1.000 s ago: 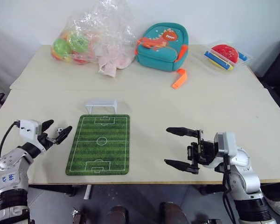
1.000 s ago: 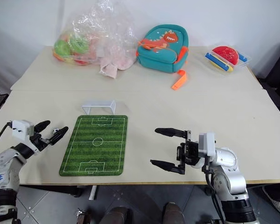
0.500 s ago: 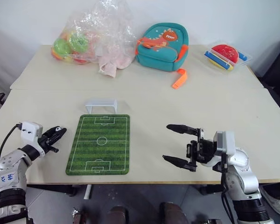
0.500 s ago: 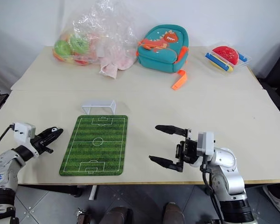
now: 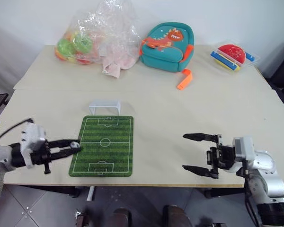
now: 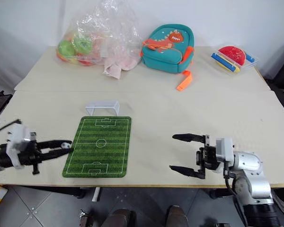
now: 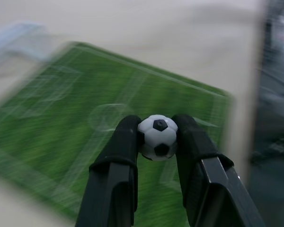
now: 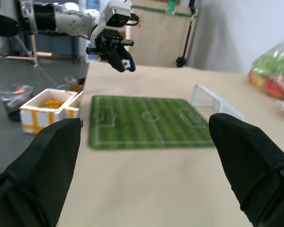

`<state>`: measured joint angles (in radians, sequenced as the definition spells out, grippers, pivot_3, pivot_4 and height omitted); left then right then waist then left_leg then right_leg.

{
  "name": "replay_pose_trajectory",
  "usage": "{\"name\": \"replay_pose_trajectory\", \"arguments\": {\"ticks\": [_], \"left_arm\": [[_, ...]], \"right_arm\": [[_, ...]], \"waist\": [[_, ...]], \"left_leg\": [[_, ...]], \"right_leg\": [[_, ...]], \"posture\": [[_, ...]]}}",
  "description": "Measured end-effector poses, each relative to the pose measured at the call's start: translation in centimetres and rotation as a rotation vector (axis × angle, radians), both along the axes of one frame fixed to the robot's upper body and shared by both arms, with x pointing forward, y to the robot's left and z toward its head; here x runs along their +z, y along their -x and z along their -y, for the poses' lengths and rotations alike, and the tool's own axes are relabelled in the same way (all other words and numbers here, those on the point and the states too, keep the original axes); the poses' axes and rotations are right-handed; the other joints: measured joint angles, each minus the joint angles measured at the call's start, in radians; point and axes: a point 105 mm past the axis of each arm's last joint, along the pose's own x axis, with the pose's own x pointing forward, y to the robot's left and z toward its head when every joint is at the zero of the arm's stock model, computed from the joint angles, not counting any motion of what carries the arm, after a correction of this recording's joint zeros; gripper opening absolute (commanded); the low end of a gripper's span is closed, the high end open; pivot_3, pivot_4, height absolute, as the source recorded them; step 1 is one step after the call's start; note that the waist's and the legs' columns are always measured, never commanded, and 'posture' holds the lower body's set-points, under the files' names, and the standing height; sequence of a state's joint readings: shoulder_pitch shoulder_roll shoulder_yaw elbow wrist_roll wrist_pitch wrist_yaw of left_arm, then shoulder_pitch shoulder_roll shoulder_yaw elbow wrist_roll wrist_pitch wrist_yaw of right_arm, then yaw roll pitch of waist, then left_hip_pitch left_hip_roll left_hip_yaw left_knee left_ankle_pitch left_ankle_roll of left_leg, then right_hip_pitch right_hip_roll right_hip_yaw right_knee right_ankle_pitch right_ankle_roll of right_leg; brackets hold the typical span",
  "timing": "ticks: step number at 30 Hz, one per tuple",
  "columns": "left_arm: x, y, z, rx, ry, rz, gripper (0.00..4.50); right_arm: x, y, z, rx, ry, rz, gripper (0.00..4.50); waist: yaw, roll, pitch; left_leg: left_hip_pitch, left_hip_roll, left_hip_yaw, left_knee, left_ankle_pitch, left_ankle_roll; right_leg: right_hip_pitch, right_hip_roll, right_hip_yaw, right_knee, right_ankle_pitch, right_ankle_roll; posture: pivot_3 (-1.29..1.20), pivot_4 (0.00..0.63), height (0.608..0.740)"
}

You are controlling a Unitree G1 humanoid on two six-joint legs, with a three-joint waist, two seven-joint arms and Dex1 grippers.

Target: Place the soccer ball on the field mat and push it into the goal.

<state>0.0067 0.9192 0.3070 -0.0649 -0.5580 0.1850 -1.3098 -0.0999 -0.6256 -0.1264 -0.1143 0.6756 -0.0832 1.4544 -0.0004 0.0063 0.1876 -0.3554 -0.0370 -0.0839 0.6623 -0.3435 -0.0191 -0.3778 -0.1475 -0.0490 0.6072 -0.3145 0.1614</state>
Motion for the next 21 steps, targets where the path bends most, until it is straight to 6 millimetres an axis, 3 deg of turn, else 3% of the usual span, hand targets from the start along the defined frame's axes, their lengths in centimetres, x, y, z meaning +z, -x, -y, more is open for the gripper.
{"name": "replay_pose_trajectory", "arguments": {"ticks": [4,7,12,21], "left_arm": [[-2.9,-0.1,3.2,-0.130,-0.038,-0.012,0.86],[-4.4,-0.2,4.3,-0.175,-0.055,-0.022,0.86],[-4.6,-1.2,3.8,-0.180,-0.106,0.024,0.86],[-5.8,-0.6,3.7,-0.229,-0.144,0.016,0.86]], "right_arm": [[-1.7,1.1,0.6,0.043,0.039,-0.057,4.50],[-2.6,1.4,0.2,0.067,0.073,-0.060,4.50],[-3.3,1.6,-0.4,0.087,0.093,-0.065,4.50],[-2.4,1.6,-1.4,0.104,0.080,-0.029,4.50]], "waist": [[0.001,0.001,0.000],[-0.002,0.001,0.000],[-0.001,0.001,0.000],[0.000,0.001,0.000]], "left_leg": [[0.000,-0.001,0.005,0.000,0.000,0.000],[0.000,0.000,0.009,0.001,0.000,0.000],[0.001,0.000,0.010,0.001,0.000,0.000],[0.000,0.000,0.009,0.002,0.000,0.000]], "right_leg": [[0.001,0.000,0.000,0.000,0.000,0.000],[0.000,0.001,0.000,0.001,0.000,0.000],[0.000,0.001,0.000,0.001,0.000,0.000],[0.000,0.001,0.000,0.001,0.000,0.001]], "posture": [[0.00,0.150,0.740],[0.00,0.150,0.740],[0.00,0.150,0.740],[0.00,0.150,0.740]]}}
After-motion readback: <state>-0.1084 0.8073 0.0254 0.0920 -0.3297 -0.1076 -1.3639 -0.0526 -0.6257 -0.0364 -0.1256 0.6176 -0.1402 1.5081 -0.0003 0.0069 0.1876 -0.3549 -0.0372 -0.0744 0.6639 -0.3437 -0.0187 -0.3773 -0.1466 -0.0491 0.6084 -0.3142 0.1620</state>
